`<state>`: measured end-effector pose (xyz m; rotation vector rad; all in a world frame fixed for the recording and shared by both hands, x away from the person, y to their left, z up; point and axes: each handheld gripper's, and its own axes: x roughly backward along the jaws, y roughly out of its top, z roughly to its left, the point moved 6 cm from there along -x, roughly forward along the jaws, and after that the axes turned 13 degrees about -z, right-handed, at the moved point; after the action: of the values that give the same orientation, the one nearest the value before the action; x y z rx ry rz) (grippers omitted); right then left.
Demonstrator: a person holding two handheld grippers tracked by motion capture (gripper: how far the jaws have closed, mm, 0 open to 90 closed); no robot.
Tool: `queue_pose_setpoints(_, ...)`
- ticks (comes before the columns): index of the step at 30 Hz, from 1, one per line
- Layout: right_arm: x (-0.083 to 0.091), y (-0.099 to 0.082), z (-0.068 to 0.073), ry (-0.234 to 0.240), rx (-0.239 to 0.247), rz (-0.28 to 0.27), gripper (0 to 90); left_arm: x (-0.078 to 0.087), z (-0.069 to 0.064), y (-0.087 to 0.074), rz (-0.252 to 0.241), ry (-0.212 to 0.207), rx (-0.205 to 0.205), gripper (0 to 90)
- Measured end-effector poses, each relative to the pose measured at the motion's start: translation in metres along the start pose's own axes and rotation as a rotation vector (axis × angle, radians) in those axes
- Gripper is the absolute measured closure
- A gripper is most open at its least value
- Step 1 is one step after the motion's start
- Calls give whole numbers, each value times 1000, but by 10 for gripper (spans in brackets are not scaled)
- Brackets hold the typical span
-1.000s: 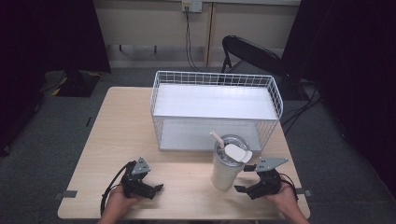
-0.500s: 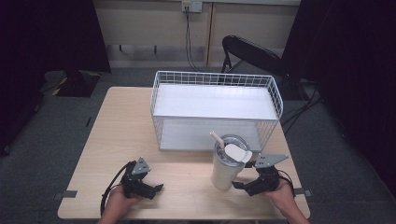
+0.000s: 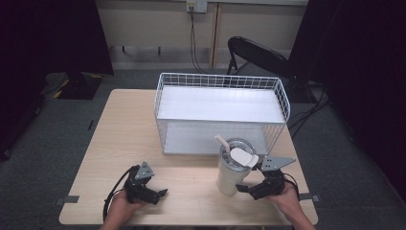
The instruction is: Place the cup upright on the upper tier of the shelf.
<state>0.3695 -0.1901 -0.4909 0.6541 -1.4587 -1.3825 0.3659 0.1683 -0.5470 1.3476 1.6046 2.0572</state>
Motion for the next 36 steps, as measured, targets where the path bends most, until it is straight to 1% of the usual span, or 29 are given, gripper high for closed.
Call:
queue_pose_setpoints(3,-2,1,1,4,4,-10,130,0,0,0,0,-1,0,1)
queue_pose_setpoints(7,-3,3,2,10,-6,-20,122,0,0,0,0,0,0,1)
queue_pose_setpoints(10,-4,3,2,13,-4,-27,122,0,0,0,0,0,0,1)
queue_pose_setpoints(12,-4,5,3,10,9,-51,122,0,0,0,0,0,0,1)
queue_pose_setpoints(14,-6,6,4,13,1,-69,122,0,0,0,0,0,0,1)
queue_pose_setpoints(19,-10,9,6,10,9,-91,111,0,0,0,0,0,0,1)
queue_pose_setpoints(21,-11,9,6,17,8,-98,108,0,0,0,0,0,0,1)
queue_pose_setpoints(25,-12,9,6,16,20,-113,103,0,0,0,0,0,0,1)
queue_pose_setpoints(28,-13,9,6,17,23,-119,103,0,0,0,0,0,0,1)
queue_pose_setpoints(29,-13,9,6,15,34,-116,103,0,0,0,0,0,0,1)
queue_pose_setpoints(33,-16,9,6,4,48,-112,98,0,0,0,0,0,0,1)
queue_pose_setpoints(36,-18,8,6,8,30,-117,90,0,0,0,0,0,0,1)
